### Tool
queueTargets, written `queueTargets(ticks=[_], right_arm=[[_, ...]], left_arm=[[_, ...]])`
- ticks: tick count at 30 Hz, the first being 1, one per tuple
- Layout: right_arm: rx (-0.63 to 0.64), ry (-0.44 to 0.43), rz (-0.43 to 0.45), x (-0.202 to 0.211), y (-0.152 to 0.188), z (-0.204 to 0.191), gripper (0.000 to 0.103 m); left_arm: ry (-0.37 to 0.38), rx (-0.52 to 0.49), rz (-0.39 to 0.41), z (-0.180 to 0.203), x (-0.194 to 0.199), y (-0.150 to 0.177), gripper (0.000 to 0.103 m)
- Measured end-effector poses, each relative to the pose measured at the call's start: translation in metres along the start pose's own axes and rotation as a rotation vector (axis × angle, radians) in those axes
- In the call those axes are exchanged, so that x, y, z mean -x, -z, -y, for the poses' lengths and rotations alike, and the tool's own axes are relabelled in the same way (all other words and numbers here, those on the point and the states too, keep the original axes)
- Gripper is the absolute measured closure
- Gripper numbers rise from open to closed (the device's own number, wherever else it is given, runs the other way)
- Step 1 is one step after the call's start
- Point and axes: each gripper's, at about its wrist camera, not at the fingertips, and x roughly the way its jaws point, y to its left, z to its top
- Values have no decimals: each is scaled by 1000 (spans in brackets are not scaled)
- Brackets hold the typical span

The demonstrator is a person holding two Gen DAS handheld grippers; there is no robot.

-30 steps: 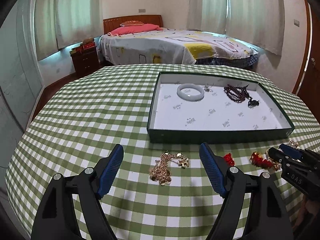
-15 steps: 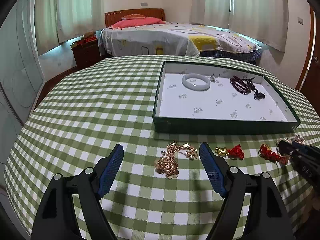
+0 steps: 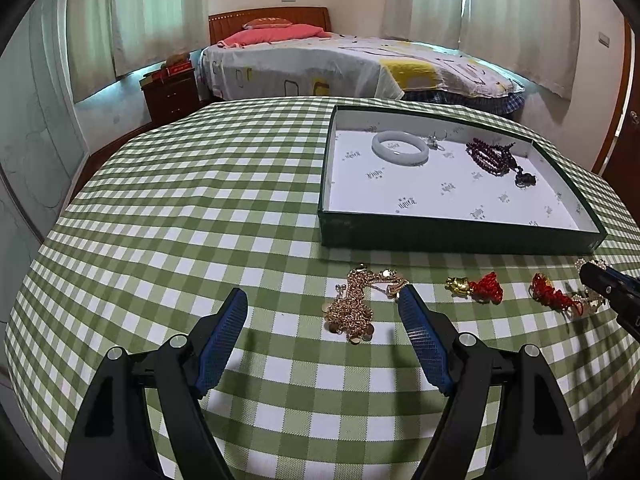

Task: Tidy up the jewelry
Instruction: 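Close the right tool on the pearl cluster while the left tool grasps the gold chain, then lift the gold chain with the left tool while the right tool carries the pearls over the tray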

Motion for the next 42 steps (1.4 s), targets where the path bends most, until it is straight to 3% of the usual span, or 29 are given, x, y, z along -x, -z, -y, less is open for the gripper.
queueTargets(ticks=[5,10,18,25,42], right_arm=[[-1,0,-4,-1,0,1,81],[-5,0,-9,-3,1,1,81],[-11,-2,-14,-6,2,2,81],[-14,-3,-15,-7,3,2,81],[-4,-5,33,11,-4,-2,81]], left_arm=[[20,-21,-18,4,-7,1,41],[36,-17,-60,1,-16,4,60],[32,-99,-29,12,-13,8,88],[70,-45,-21,4,-11,7,89],[84,-29,80,3,24,-14,89]])
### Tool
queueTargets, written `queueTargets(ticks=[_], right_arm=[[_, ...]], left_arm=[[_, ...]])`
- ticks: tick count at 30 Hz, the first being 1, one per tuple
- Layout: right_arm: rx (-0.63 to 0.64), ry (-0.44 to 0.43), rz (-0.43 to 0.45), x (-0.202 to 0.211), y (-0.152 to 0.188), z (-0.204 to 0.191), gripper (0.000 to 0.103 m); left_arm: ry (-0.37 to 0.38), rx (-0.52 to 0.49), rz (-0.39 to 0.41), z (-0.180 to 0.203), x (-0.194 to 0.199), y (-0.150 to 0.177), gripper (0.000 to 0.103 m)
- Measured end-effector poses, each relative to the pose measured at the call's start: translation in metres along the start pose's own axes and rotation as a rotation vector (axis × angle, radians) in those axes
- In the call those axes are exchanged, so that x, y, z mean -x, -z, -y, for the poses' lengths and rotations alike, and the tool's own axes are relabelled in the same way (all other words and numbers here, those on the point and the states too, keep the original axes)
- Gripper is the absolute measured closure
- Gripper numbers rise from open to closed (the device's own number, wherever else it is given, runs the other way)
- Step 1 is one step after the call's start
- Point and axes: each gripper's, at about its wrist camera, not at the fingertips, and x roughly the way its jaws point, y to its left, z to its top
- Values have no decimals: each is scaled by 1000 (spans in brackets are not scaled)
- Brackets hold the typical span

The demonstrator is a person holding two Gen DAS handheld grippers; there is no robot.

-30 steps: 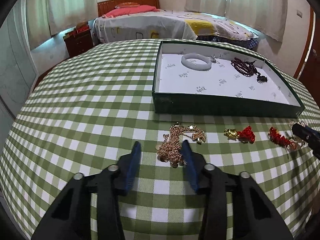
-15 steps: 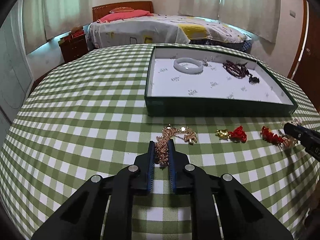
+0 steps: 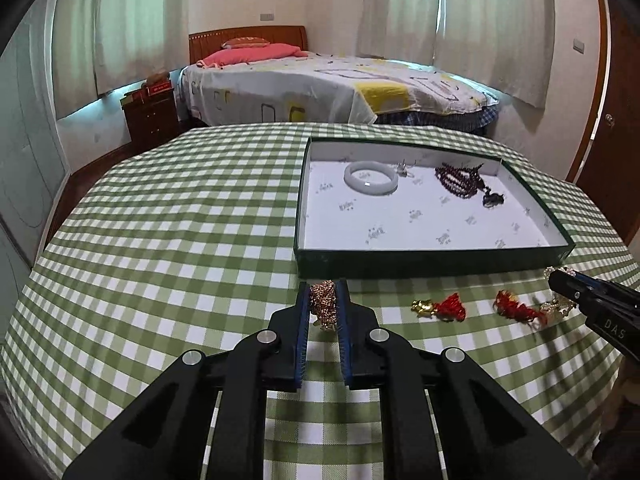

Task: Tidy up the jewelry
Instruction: 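Lift the gold chain with the left tool while the right tool carries the pearls over the tray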

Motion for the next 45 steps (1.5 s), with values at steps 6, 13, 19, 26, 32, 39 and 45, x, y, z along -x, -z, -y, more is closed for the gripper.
queueTargets(ticks=[6,13,19,26,32,39,45], right_arm=[[10,1,35,13,-6,-4,81],[24,-2,90,28,-18,-7,81],[38,1,150,40,-38,-11,81],[58,5,222,42,-69,-11,81],[65,8,268,28,-97,-6,81],[59,14,249,-14,-108,5,81],[53,34,131,-65,-100,15,81]], left_arm=[[1,5,45,1,14,-9,90],[16,11,117,5,31,-26,90],[46,5,187,13,41,-50,89],[87,5,255,24,38,-80,89],[117,-1,297,39,20,-106,89],[121,-16,249,55,-32,-118,89],[109,-20,91,56,-94,-101,89]])
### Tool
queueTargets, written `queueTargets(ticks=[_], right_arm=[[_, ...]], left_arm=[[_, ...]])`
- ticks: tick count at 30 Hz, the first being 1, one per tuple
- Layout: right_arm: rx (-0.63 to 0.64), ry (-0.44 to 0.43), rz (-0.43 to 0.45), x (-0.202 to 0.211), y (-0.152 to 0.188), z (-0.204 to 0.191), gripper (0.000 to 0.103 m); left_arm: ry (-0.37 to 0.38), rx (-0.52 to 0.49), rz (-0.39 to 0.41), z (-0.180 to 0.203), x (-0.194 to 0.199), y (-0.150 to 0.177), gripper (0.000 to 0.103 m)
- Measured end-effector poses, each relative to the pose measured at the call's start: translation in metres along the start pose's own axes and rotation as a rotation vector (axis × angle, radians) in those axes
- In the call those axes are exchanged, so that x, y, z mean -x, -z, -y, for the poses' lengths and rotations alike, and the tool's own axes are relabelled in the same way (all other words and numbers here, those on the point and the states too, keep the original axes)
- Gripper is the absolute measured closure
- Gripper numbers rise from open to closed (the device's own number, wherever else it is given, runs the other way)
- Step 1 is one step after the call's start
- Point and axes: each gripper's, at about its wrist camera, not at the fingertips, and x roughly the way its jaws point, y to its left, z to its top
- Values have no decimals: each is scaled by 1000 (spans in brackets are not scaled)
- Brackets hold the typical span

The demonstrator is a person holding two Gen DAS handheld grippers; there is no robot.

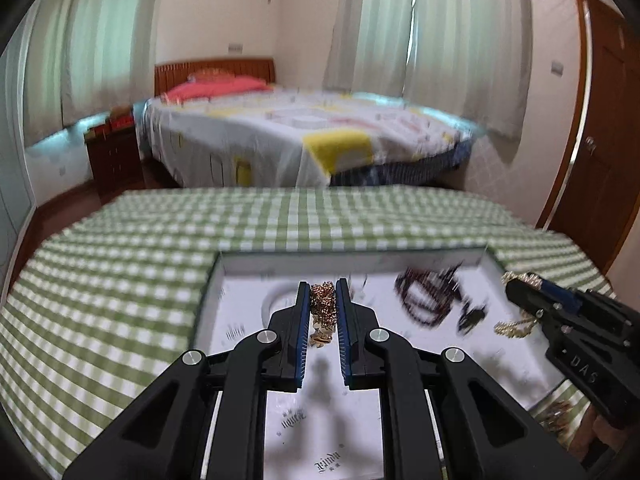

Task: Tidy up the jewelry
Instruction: 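Lift the gold chain with the left tool while the right tool carries the pearls over the tray, then open the left tool to drop the chain in the tray while the right tool releases the pearls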

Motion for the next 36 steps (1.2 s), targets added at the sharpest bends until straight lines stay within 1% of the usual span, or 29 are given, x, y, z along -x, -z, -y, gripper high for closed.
queueTargets(ticks=[4,9,14,15,16,17,18,19,20,21,22,27,31,36], right_arm=[[-12,7,-70,-21,10,4,81],[-25,16,-127,-35,16,9,81],[-29,20,-136,-36,17,10,79],[-28,21,-138,-36,17,10,78],[-26,22,-140,-37,17,10,73],[-25,21,-139,-36,18,10,72],[-25,21,-139,-36,17,10,72],[-24,21,-138,-36,17,10,72],[-25,22,-136,-35,16,10,72],[-27,21,-133,-34,16,10,72],[-30,19,-129,-31,15,11,71],[-23,18,-94,-12,10,9,71],[-25,20,-65,11,9,9,71],[-43,23,-51,37,15,9,71]], left_arm=[[-13,21,-68,-8,-18,12,89],[-18,15,-105,-9,-28,19,89],[-21,25,-130,-9,-33,23,88],[-20,27,-131,-9,-33,23,88],[-20,28,-130,-9,-33,23,87],[-21,26,-131,-9,-33,23,87],[-26,20,-132,-8,-32,24,85],[-28,18,-132,-8,-32,23,75],[-29,17,-131,-7,-33,22,71],[-32,18,-125,-7,-32,22,65],[-34,19,-120,-7,-29,22,63],[-24,28,-95,-9,-10,18,57],[-20,30,-52,-9,15,13,51],[-19,34,-19,-10,46,15,50]])
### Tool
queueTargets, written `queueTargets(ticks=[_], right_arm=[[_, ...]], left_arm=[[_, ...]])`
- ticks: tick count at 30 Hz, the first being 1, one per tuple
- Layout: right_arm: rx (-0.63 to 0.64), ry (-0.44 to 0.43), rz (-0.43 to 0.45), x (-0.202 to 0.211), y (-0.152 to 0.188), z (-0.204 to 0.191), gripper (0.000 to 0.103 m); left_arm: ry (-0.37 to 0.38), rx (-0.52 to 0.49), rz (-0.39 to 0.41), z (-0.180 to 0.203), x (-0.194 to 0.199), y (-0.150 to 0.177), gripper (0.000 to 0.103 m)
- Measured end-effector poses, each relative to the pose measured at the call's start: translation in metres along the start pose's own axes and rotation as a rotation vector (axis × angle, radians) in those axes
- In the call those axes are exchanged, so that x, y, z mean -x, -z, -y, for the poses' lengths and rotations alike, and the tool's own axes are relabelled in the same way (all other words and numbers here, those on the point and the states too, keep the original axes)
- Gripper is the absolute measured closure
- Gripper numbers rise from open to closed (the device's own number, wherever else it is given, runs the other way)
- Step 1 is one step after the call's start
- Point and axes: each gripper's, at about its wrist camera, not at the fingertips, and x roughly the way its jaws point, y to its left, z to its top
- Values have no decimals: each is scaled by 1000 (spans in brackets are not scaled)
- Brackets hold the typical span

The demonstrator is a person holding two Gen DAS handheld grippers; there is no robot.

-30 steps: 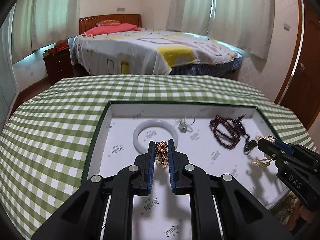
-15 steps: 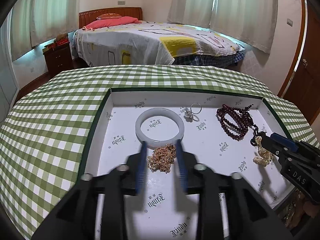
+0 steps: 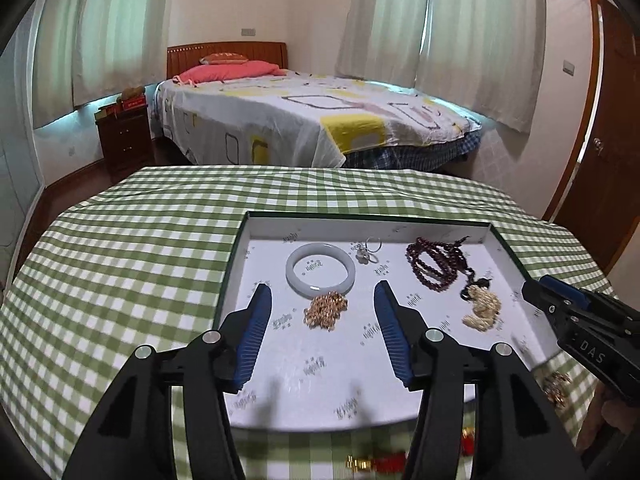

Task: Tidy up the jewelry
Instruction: 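Open the left tool to drop the chain in the tray while the right tool releases the pearls, then withdraw the left tool from the tray while the right tool grasps the silver rhinestone brooch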

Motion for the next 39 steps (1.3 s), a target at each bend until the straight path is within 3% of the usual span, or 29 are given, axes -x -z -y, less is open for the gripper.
queueTargets(ticks=[7,18,39], right_arm=[[12,10,-4,24,21,-6,71],[-28,42,-50,42,59,11,71],[-25,17,-135,20,88,3,71]], left_arm=[[-12,2,3,-3,30,19,50],[6,-9,-44,9,41,52,50],[-3,-21,-98,12,32,74,50]])
